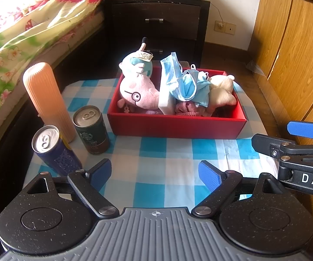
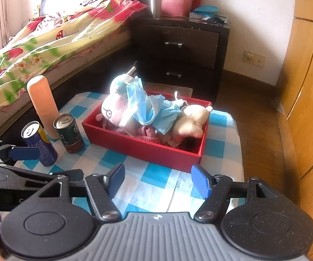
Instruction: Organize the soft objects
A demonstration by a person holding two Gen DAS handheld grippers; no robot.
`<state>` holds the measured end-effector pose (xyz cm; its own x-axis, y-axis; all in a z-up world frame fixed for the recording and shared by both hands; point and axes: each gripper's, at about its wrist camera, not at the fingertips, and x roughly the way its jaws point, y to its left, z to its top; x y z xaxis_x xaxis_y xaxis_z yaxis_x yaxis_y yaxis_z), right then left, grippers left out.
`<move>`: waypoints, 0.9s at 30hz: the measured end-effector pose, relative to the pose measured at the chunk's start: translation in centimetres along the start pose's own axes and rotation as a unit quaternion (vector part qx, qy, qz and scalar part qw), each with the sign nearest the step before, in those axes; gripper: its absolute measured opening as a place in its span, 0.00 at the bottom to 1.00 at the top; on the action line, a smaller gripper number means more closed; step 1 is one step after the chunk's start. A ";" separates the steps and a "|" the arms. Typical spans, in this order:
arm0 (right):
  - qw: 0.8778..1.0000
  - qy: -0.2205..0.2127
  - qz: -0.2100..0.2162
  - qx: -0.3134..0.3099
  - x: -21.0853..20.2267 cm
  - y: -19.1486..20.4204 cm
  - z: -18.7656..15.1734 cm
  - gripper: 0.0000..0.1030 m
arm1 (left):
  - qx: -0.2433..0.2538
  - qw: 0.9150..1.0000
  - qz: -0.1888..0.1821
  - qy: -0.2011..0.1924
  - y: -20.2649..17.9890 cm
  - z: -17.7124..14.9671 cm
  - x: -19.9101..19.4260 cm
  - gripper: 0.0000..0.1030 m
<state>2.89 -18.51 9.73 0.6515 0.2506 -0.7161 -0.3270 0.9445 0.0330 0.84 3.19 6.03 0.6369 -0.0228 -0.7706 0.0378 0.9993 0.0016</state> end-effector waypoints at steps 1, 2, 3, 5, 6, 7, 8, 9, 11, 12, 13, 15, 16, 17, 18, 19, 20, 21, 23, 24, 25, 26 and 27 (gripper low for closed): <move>1.000 0.000 0.000 0.000 0.0 0.0 0.0 0.45 | 0.000 1.000 0.000 0.000 0.0 0.0 0.0 0.83; 1.000 0.000 0.000 0.000 0.0 0.0 0.1 0.45 | 0.000 1.000 0.000 0.000 0.0 0.0 0.0 0.83; 1.000 0.000 0.000 0.001 0.0 0.0 0.1 0.45 | 0.000 1.000 -0.001 0.000 0.0 0.0 0.0 0.83; 1.000 -0.001 0.001 0.001 0.0 0.0 0.0 0.45 | -0.003 1.000 -0.001 -0.002 0.1 0.0 0.0 0.83; 1.000 -0.002 0.000 0.002 0.0 0.0 0.0 0.45 | -0.004 1.000 -0.002 -0.002 0.1 0.0 0.0 0.83; 1.000 -0.002 0.001 0.002 0.1 0.0 0.0 0.45 | -0.006 1.000 -0.003 -0.002 0.1 0.0 0.1 0.83; 1.000 -0.002 0.001 0.002 0.1 0.0 0.0 0.45 | -0.008 1.000 -0.003 -0.001 0.1 0.0 0.1 0.83; 1.000 -0.002 0.001 0.003 0.1 0.0 0.0 0.45 | -0.010 1.000 -0.004 0.000 0.1 0.0 0.2 0.83; 1.000 -0.002 0.001 0.002 0.1 0.0 0.0 0.45 | -0.012 1.000 -0.004 0.001 0.2 0.0 0.2 0.83; 1.000 -0.002 0.001 0.003 0.1 0.0 0.0 0.45 | -0.012 1.000 -0.004 0.000 0.2 0.0 0.2 0.83; 1.000 -0.001 0.001 0.002 0.1 0.0 0.0 0.45 | -0.013 1.000 -0.004 0.000 0.2 0.0 0.2 0.83; 1.000 -0.002 0.001 0.003 0.1 0.0 0.0 0.45 | -0.014 1.000 -0.004 0.000 0.2 0.0 0.2 0.83; 1.000 -0.002 0.001 0.004 0.1 0.0 0.0 0.45 | -0.014 1.000 -0.004 0.001 0.2 0.0 0.2 0.83; 1.000 -0.002 0.001 0.004 0.1 0.1 0.0 0.45 | -0.015 1.000 -0.004 0.001 0.2 0.0 0.2 0.83; 1.000 -0.002 0.001 0.003 0.1 0.1 0.0 0.45 | -0.016 1.000 -0.004 0.002 0.2 0.0 0.2 0.83; 1.000 -0.002 0.002 0.003 0.1 0.1 0.0 0.45 | -0.017 1.000 -0.003 0.002 0.2 0.0 0.2 0.83; 1.000 -0.002 0.002 0.002 0.1 0.2 0.0 0.45 | -0.019 1.000 -0.002 0.001 0.2 0.0 0.2 0.83; 1.000 -0.002 0.002 0.002 0.1 0.2 0.0 0.45 | -0.023 1.000 -0.001 0.000 0.3 0.0 0.2 0.83; 1.000 0.000 0.001 0.002 0.2 0.2 0.0 0.45 | -0.033 0.999 -0.004 -0.002 0.4 0.0 0.2 0.83; 1.000 0.001 0.001 0.003 0.2 0.2 0.0 0.45 | -0.039 0.999 -0.004 -0.004 0.5 0.0 0.1 0.83; 1.000 0.001 0.001 0.003 0.2 0.2 0.0 0.45 | -0.044 0.999 -0.003 -0.007 0.6 0.1 0.1 0.83; 1.000 0.000 0.001 0.004 0.2 0.2 0.0 0.45 | -0.048 0.999 -0.002 -0.011 0.6 0.1 0.0 0.83; 1.000 0.000 0.001 0.004 0.2 0.2 0.0 0.45 | -0.050 0.999 0.000 -0.015 0.7 0.1 -0.1 0.83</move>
<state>2.91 -18.26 9.57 0.6503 0.2533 -0.7162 -0.3239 0.9452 0.0403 0.87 3.84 6.23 0.6603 -0.0216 -0.7507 -0.0394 0.9972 -0.0634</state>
